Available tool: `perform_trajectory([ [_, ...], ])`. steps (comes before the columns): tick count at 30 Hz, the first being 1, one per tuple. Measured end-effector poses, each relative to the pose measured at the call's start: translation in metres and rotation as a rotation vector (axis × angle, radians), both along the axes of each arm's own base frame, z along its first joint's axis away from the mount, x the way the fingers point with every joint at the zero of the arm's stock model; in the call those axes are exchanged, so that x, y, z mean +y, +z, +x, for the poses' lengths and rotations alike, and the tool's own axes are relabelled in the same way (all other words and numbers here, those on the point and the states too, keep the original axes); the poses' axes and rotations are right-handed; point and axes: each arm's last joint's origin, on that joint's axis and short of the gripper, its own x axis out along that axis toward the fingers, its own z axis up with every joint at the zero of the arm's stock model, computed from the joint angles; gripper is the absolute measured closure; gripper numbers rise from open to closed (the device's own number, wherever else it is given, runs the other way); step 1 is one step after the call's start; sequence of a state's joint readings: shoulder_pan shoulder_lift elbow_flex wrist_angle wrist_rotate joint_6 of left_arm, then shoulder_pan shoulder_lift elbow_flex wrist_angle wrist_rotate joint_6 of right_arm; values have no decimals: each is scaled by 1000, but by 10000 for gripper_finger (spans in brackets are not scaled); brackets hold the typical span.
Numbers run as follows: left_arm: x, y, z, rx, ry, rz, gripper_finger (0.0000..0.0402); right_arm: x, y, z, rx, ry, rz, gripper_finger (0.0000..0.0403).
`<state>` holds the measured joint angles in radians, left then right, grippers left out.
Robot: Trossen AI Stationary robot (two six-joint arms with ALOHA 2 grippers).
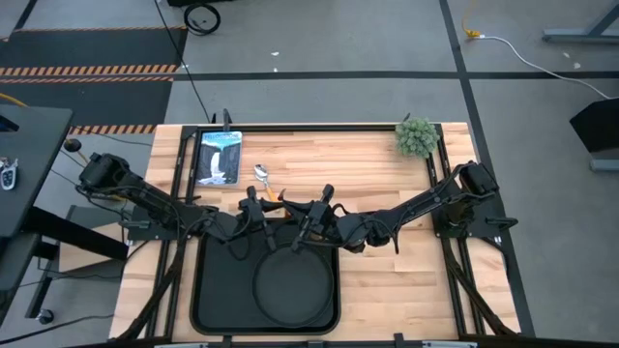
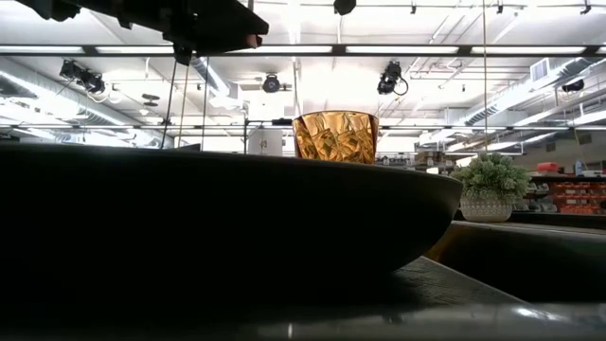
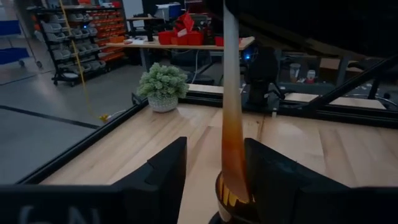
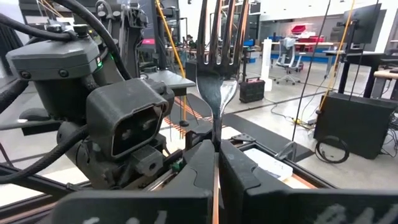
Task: Pick and place plate/cup/fork/spoon on tray
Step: Put the orange fork to the left of the black plate on the black tray
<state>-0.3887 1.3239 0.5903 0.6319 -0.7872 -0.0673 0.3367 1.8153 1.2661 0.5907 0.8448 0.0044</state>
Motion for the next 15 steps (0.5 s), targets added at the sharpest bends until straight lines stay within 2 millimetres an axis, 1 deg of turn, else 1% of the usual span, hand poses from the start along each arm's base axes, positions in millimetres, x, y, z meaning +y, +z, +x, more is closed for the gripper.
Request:
perform_trajectory([
  [3, 0, 0, 0, -1, 0, 0, 259, 0, 0, 0, 0, 0, 0, 392],
  [10, 0, 0, 0, -2, -2, -2, 333, -1, 0, 0, 0, -1, -1, 388],
  [13, 0, 0, 0, -3, 3, -3, 366, -2, -1, 1, 7, 17, -3, 375],
  [15, 0, 0, 0, -3, 5, -3, 387, -2, -1, 2, 5, 33, -1, 358],
])
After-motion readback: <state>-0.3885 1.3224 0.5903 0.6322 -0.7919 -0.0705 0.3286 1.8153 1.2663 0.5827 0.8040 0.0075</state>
